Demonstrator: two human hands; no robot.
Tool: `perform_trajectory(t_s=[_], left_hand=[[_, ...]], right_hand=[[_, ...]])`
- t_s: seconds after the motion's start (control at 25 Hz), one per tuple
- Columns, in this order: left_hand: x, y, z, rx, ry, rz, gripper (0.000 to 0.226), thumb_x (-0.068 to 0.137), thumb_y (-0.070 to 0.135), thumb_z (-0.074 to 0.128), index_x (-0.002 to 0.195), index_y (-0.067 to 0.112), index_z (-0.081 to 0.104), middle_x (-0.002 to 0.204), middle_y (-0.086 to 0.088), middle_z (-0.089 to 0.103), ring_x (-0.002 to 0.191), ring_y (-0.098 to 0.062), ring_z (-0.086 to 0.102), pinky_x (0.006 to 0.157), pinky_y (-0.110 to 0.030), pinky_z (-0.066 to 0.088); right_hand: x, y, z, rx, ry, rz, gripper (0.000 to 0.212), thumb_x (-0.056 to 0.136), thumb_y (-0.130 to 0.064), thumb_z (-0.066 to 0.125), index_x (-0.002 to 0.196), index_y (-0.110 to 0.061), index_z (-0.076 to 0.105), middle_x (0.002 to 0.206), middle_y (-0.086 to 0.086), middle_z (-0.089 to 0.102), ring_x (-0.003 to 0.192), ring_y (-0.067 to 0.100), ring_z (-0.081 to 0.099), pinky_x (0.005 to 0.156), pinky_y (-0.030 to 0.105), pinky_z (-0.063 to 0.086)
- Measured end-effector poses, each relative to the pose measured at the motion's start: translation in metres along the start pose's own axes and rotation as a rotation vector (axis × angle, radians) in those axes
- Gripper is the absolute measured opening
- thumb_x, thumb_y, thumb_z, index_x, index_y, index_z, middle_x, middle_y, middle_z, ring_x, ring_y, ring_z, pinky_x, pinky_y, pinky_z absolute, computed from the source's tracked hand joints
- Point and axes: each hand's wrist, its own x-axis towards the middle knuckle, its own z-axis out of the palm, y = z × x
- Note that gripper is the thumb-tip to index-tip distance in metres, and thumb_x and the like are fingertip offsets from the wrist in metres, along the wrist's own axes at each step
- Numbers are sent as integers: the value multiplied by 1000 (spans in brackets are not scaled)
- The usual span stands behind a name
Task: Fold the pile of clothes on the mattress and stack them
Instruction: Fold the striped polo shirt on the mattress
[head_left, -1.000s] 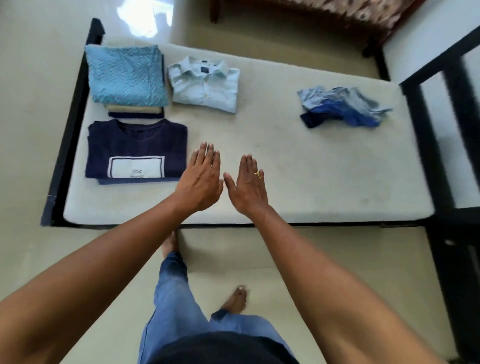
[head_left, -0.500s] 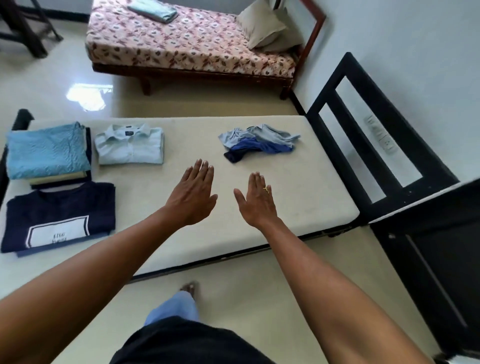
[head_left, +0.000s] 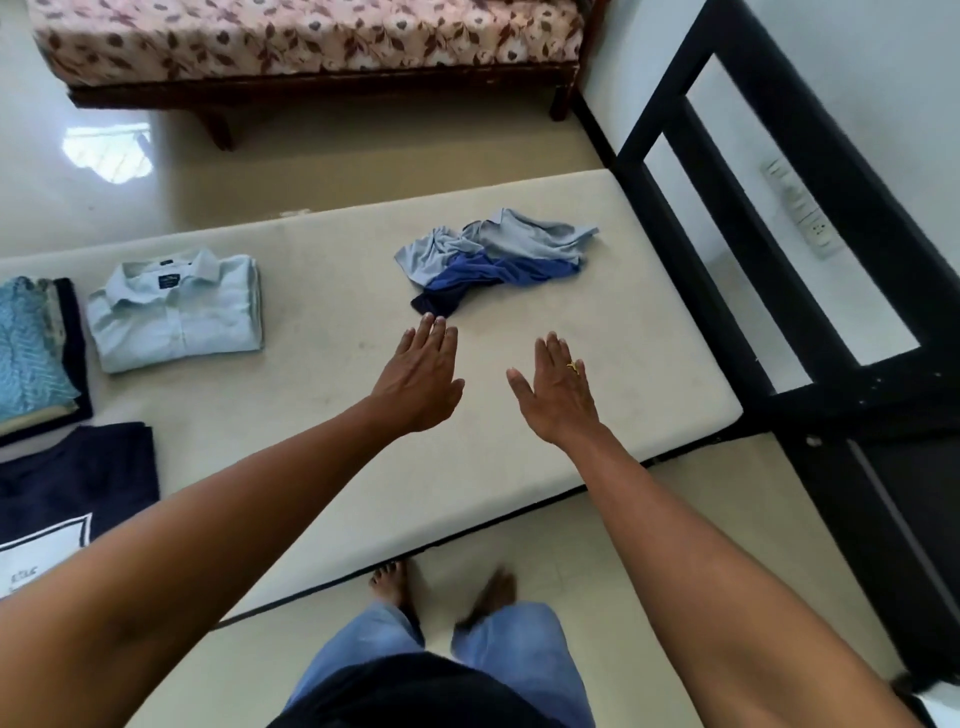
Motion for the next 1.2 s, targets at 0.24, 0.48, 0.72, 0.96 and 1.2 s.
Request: perform_trajectory(t_s=[0.24,0.48,0.72,0.96,1.2], left_hand=[[116,4,35,-31,-54,-93,79,105,40,48,162,2,9,171,-21,5,159,-35,0,129,-49,12],[235,-20,107,-143,-108,-299,73,99,37,58,155,1,29,166,-26,21,155,-41,20,122,-52,29],[298,-60,174,-246,-172,-448,63,97,33,62,146,1,38,159,-25,33,147,-41,33,114,-55,40],[312,-73,200,-310,-127,-501,49,95,30,60,134,7,44,137,-17,51,124,-36,49,98,-55,50],[284,-49,177,-418,-141,-551,62,98,31,59,150,8,35,146,-17,49,129,-38,50,103,-52,46]], right_hand=[[129,57,14,-56,-174,-62,69,108,-56,29,161,-11,28,174,14,-1,161,28,-2,129,50,4],[287,88,44,-183,-360,-242,58,108,-48,42,150,-8,45,171,19,14,159,35,10,126,51,18],[430,93,80,-307,-383,-332,44,100,-29,58,141,-12,54,170,17,14,158,36,11,124,49,27],[510,86,104,-577,-474,-352,48,95,-18,58,141,-11,50,167,14,21,157,39,12,124,60,20],[432,84,76,-55,-419,-197,10,75,-21,86,79,-22,77,95,7,79,95,24,73,89,36,57]])
